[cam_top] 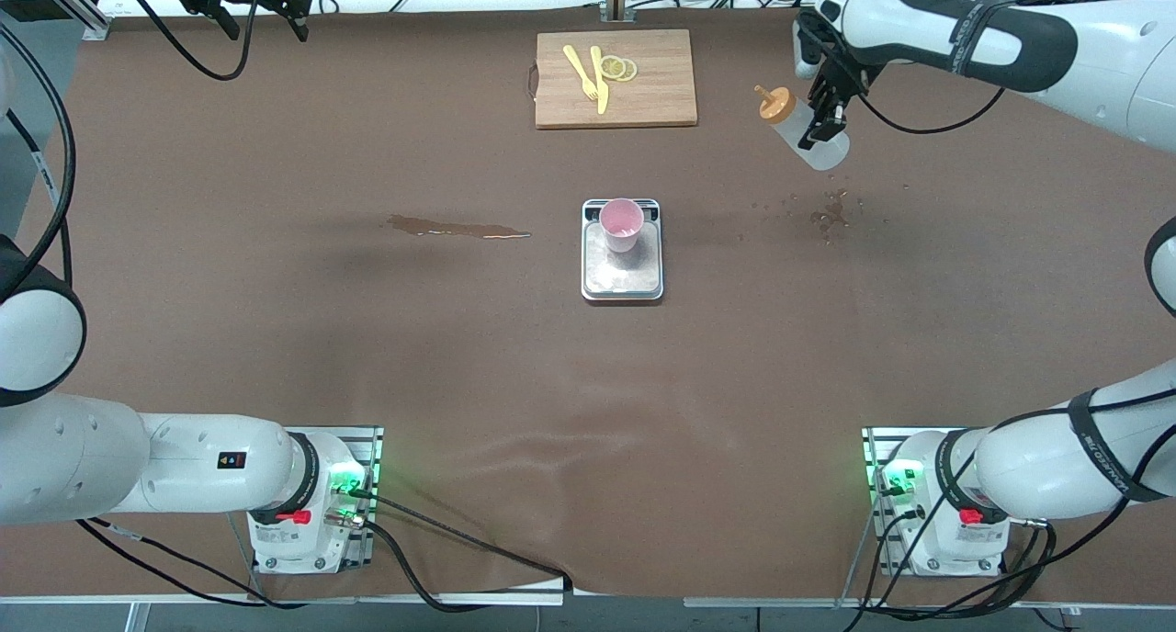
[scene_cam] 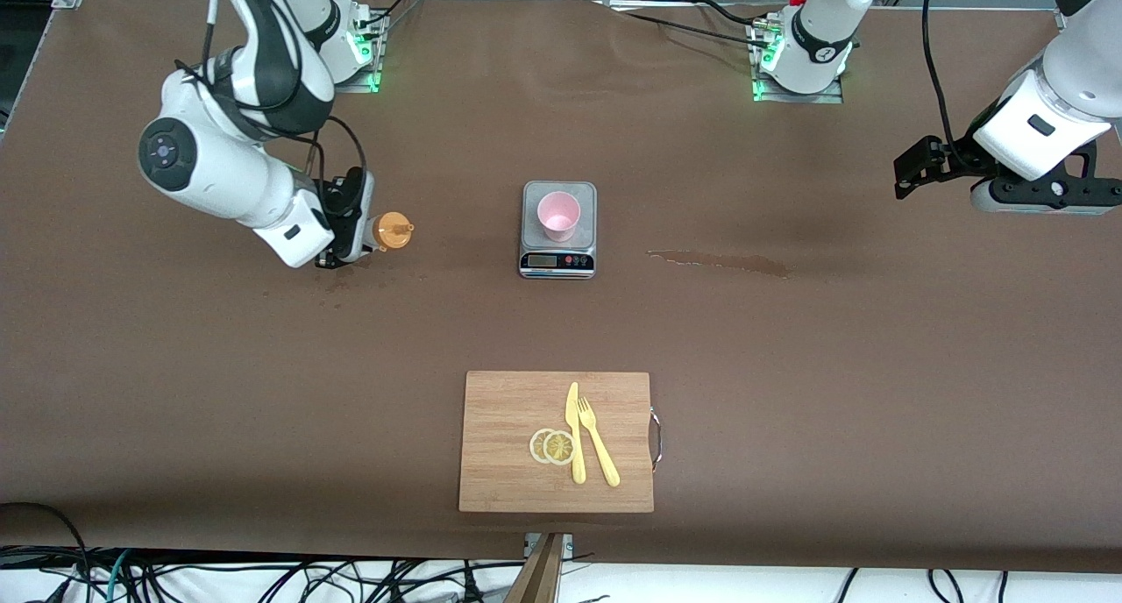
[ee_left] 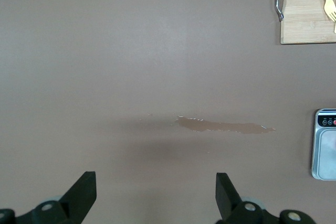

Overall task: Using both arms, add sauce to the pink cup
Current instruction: 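Lift the bottle with the right gripper and carry it over the cup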

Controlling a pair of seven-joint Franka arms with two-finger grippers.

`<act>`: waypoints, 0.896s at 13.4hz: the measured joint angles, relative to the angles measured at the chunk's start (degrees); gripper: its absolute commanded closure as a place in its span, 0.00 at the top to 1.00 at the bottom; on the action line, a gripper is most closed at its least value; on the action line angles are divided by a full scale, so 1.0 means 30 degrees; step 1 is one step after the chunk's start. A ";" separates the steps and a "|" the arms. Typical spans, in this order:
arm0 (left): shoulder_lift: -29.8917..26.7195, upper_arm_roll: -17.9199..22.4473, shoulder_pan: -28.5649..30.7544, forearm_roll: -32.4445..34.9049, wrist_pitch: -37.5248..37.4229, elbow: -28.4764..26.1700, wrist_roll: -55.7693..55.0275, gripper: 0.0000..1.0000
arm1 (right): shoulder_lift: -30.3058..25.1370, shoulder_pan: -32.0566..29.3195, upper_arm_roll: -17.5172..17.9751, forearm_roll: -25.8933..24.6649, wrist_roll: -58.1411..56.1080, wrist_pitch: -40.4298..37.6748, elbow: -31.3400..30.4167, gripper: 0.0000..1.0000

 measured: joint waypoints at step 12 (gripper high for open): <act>0.0001 -0.0003 -0.0001 0.0000 0.0000 0.0031 0.0000 1.00 | 0.1265 0.6053 0.0107 -0.5096 0.8931 -0.2376 0.0890 0.01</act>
